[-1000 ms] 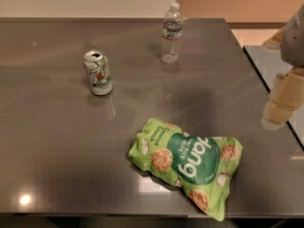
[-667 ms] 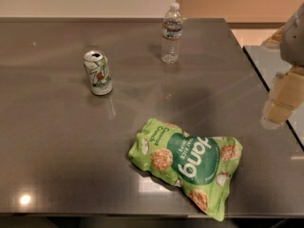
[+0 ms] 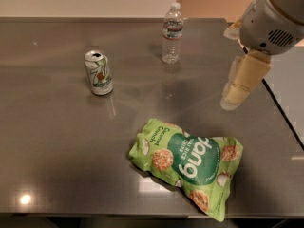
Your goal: Move 7up can near green rice chip bag
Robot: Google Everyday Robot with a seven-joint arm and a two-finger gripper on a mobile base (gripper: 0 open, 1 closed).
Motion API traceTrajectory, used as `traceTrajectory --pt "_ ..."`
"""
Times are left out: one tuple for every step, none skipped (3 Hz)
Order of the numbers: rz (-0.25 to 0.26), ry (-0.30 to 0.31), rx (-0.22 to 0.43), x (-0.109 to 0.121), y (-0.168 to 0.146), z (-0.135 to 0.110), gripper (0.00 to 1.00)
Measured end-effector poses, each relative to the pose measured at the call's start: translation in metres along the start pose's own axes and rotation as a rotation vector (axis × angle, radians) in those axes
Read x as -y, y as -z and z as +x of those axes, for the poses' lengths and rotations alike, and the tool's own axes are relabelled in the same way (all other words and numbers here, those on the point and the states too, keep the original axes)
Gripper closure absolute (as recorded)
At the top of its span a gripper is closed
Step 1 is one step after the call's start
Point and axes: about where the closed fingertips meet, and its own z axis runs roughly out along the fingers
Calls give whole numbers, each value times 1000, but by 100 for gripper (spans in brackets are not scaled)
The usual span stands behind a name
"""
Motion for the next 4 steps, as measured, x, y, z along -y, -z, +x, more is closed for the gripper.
traceTrajectory --pt "-8 33 80 13 -22 -45 0" --pt "-44 33 141 25 -47 -83 0" --pt "-79 24 190 35 -72 -118 0" --pt "-106 16 238 43 -99 -154 0"
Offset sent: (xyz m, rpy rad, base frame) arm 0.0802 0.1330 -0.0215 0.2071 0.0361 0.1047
